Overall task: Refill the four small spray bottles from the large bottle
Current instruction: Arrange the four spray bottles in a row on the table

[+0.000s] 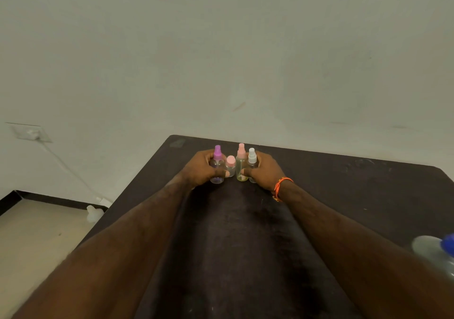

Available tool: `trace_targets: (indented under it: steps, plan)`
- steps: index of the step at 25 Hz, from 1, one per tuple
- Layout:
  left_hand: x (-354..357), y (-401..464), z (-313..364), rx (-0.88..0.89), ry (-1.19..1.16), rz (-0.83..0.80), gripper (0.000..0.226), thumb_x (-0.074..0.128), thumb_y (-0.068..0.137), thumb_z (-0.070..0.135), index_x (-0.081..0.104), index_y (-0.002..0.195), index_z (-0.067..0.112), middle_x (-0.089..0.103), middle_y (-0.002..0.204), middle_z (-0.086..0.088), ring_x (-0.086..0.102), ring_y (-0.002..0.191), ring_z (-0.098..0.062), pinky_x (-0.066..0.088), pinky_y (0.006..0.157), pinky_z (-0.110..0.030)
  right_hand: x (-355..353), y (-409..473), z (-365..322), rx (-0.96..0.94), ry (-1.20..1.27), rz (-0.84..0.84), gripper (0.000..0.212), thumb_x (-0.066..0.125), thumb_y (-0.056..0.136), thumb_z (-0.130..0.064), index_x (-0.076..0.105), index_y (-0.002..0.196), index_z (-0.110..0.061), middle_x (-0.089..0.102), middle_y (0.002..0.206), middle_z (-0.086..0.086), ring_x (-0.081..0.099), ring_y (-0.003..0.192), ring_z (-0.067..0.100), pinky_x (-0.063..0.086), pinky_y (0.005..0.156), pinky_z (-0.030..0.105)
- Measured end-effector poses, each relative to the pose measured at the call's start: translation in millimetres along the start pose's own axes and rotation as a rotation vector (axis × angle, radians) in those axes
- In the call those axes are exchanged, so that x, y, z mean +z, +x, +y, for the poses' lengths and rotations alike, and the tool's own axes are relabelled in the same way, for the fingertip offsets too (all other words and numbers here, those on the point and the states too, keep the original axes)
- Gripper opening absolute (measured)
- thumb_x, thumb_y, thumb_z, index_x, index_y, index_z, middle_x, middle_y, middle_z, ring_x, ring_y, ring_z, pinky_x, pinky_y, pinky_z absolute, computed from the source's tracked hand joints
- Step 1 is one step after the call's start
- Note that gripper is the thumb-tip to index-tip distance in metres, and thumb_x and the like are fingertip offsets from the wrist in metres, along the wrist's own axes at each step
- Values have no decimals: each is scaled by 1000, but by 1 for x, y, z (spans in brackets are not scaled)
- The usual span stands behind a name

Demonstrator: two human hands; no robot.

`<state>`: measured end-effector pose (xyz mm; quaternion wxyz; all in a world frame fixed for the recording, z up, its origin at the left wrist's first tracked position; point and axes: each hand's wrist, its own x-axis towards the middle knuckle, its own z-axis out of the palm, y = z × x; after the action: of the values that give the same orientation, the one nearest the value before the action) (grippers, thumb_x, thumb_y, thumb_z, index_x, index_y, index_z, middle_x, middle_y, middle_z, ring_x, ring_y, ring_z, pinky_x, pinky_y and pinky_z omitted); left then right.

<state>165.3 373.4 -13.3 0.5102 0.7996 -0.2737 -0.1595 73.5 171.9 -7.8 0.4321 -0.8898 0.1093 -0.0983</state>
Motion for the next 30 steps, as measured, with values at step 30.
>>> trace_targets:
  steps: [30]
  plan:
    - [40, -203, 7, 6, 217, 72, 72, 97, 67, 37, 63, 130, 26, 69, 122, 9, 67, 106, -9, 55, 97, -32, 8, -196, -13, -55, -14, -118, 74, 86, 74, -23, 51, 139, -22, 59, 129, -8, 58, 112, 14, 47, 95, 30]
